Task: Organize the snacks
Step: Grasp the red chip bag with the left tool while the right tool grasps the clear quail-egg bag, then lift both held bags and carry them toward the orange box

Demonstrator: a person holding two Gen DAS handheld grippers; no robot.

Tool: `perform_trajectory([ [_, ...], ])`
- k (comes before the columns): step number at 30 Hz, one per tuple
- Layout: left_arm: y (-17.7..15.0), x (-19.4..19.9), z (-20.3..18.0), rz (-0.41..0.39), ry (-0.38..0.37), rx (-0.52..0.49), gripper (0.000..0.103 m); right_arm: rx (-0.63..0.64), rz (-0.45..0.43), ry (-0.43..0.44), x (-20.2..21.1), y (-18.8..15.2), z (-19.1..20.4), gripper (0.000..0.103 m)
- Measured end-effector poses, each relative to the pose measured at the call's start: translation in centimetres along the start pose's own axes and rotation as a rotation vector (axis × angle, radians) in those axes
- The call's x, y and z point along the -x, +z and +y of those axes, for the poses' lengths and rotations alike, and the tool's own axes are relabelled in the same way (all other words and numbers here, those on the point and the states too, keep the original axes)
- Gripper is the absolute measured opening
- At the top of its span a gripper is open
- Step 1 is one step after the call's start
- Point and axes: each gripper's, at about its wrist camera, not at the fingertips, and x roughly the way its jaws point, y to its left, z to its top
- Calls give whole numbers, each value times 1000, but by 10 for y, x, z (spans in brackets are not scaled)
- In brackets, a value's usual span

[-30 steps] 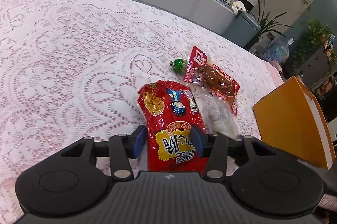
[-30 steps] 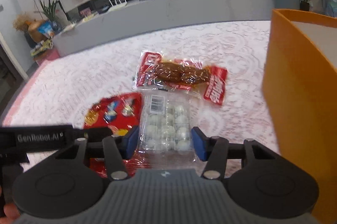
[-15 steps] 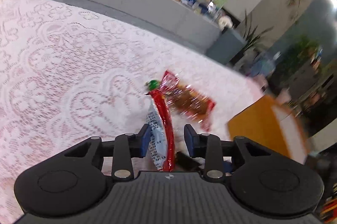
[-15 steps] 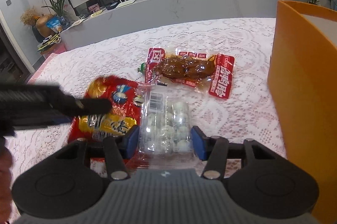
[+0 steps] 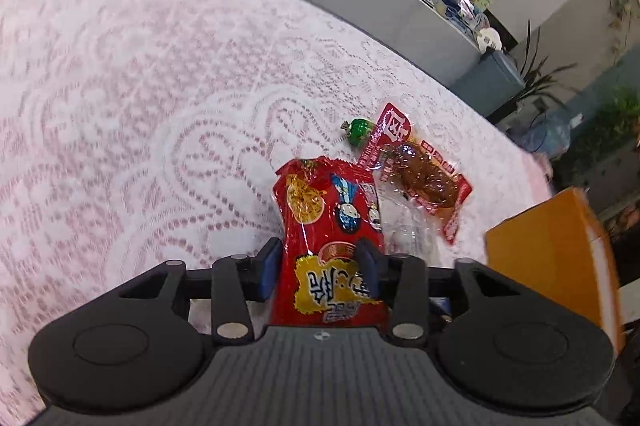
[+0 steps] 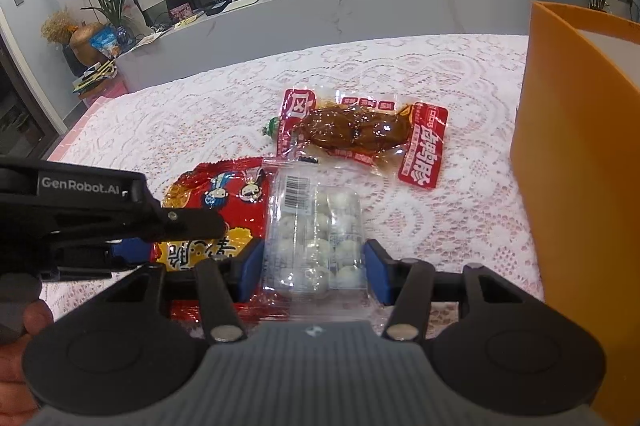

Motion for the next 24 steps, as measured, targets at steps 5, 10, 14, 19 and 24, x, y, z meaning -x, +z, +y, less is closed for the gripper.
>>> perform_trajectory([
  [5, -5, -2, -10, -18, 7, -106, 63, 6, 2, 5, -1, 0, 0, 53],
  [10, -6, -1, -13, -22, 16, -108, 55, 3, 2, 7, -1, 0, -1, 53],
  [14, -3, 9, -6, -37, -11, -58, 37, -8, 9, 6, 0, 3, -2, 52],
  [19, -4, 28, -2, -64, -15, -39, 28, -36, 24, 23, 5, 4, -3, 51],
  [24, -6, 46, -5, -86, -13, -50, 27, -30, 26, 44, 19, 1, 2, 50],
])
